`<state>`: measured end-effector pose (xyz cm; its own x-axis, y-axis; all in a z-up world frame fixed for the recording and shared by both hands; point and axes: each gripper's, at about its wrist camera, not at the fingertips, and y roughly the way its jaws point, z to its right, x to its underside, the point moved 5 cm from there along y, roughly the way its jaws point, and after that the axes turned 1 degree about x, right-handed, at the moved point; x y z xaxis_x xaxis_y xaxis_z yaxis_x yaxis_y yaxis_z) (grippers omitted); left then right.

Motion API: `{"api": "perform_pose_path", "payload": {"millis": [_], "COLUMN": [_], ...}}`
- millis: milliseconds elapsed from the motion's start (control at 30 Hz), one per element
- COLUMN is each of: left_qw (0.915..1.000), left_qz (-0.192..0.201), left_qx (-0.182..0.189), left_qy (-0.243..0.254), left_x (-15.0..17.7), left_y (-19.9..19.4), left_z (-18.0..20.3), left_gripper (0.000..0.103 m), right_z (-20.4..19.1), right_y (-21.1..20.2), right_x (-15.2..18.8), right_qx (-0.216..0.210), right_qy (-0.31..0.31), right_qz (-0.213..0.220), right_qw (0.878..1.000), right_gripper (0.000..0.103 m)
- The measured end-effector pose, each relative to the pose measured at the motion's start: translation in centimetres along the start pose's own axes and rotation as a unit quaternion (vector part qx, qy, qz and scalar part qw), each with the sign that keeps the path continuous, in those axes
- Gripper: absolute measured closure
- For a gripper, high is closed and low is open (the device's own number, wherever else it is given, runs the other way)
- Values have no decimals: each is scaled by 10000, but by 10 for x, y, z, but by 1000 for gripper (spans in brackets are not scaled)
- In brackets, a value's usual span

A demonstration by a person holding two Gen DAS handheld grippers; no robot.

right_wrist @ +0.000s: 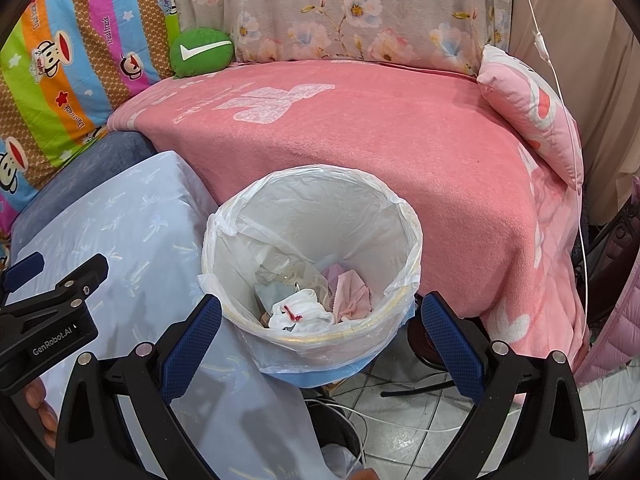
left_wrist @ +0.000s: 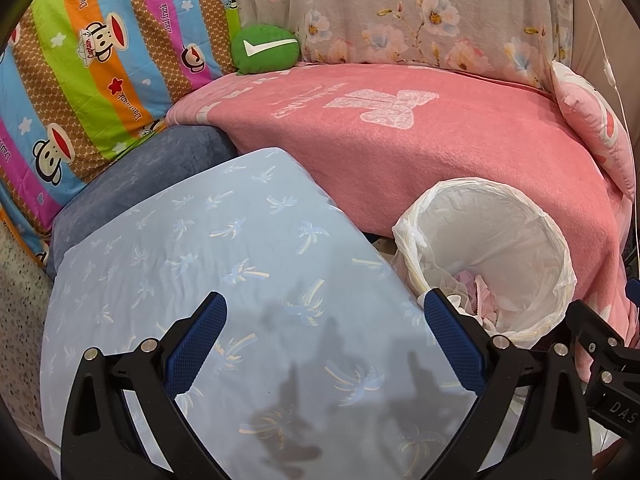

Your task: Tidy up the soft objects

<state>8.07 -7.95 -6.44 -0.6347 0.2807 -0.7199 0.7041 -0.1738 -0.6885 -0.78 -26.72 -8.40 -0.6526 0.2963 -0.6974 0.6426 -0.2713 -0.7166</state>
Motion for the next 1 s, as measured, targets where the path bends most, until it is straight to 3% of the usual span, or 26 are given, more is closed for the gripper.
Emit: {"api": "perform_pose_path", "payload": {"millis": [1000], "left_qw": [10000], "left_qz": [-45], "left_qx": [22], "left_qy": [-29], "left_x": [-1], "left_y": [2], "left_z": [-6], "left_gripper": [8], "right_z": [-1], "right_y": [-2], "right_x": [-2], "right_qx": [4], "right_qy": [9], "right_qz": [-1], "right_qw": [10000], "right_gripper": [5]}}
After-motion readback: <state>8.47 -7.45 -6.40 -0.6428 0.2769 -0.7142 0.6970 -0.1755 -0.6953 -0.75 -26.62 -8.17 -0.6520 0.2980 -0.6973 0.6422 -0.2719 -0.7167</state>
